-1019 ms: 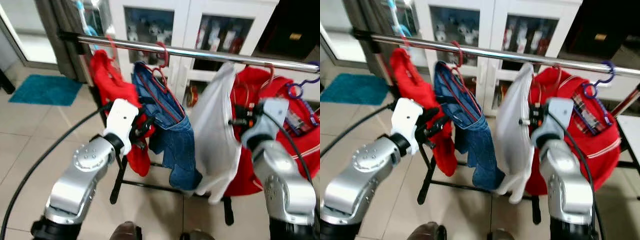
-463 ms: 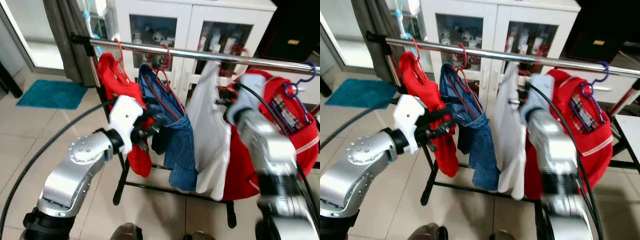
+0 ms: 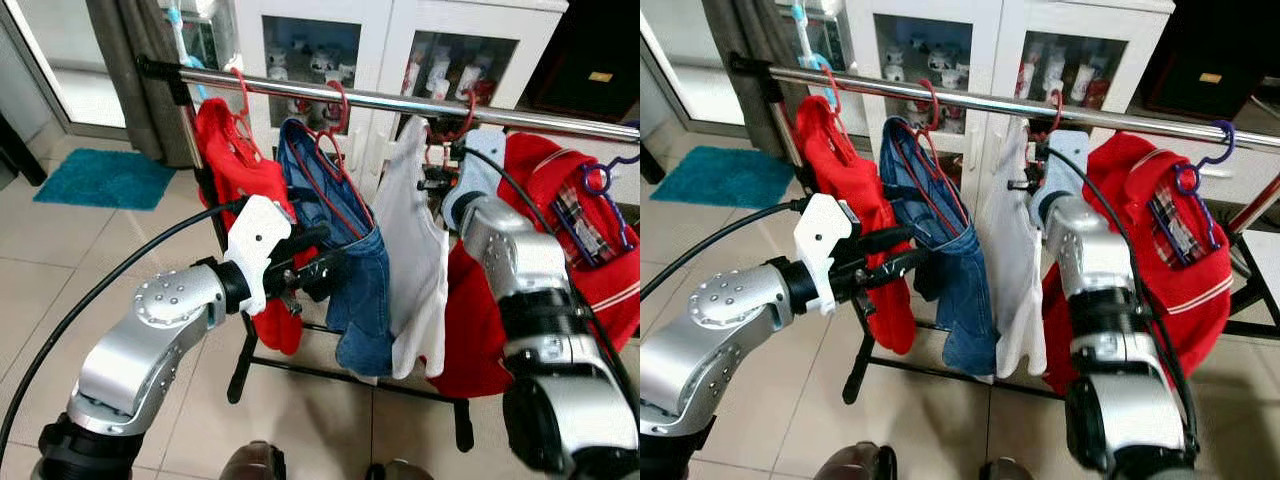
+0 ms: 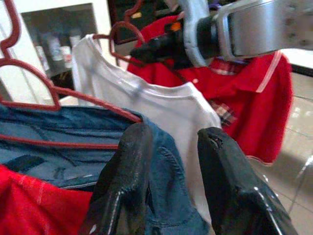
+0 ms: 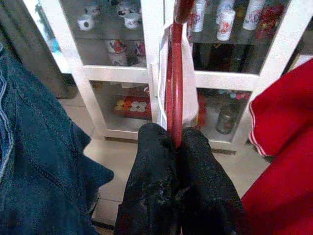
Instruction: Hang hanger
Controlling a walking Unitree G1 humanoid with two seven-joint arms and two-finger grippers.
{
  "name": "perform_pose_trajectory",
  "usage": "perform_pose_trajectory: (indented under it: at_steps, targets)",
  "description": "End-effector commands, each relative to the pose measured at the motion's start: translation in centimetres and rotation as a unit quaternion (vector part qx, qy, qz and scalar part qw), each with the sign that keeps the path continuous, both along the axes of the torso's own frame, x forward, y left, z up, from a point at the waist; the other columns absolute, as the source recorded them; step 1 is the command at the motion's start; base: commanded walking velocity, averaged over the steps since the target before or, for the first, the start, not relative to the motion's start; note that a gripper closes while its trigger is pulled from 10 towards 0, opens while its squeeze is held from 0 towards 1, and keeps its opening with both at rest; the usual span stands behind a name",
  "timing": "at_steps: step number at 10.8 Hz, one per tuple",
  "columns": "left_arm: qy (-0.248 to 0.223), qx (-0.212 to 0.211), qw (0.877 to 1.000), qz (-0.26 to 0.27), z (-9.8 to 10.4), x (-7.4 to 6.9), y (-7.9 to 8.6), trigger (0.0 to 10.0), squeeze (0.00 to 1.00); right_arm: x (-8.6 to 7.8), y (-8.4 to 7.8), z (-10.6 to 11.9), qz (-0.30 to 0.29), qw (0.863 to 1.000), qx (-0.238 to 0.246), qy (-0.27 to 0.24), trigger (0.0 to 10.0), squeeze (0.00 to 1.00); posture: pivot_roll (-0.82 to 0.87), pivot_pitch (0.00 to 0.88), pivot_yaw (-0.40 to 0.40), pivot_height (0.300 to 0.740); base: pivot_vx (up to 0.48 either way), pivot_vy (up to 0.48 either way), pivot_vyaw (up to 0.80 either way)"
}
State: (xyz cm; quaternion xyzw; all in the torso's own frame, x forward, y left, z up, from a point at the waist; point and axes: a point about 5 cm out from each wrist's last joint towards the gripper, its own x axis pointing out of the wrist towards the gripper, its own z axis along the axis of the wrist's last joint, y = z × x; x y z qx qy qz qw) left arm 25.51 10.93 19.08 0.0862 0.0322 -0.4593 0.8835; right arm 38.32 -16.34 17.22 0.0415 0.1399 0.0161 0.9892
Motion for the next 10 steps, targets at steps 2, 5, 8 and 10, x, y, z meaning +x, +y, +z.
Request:
perform_pose_trajectory:
  at_steps: [2, 5, 8, 10]
  targets:
    - [-0.005, -0.006, 1.000, -0.027, 0.7, -0.5, -0.5, 10.0, 0.00, 0.4, -0.7, 0.3, -0.017, 1.000, 0.008, -0.002, 10.0, 0.00, 0.14, 0.064, -0.001, 0.740, 0.000, 0.000, 0.00]
    - [0.003, -0.010, 0.999, -0.046, 0.9, -0.8, -0.7, 10.0, 0.00, 0.8, -0.8, -0.4, -0.017, 0.999, 0.003, 0.028, 10.0, 0.00, 0.14, 0.070, -0.003, 0.740, 0.000, 0.000, 0.00]
    - [0.011, -0.011, 0.999, -0.031, 0.6, -1.0, -0.4, 10.0, 0.00, 0.2, -0.6, -0.3, 0.003, 1.000, -0.012, -0.010, 10.0, 1.00, 0.14, 0.072, -0.003, 0.740, 0.000, 0.000, 0.00]
    - [0.013, -0.027, 0.997, 0.072, -0.4, -0.3, 0.7, 10.0, 0.00, -1.4, -0.5, 1.2, 0.010, 0.998, 0.021, -0.063, 10.0, 1.00, 0.13, 0.070, 0.009, 0.740, 0.000, 0.000, 0.00]
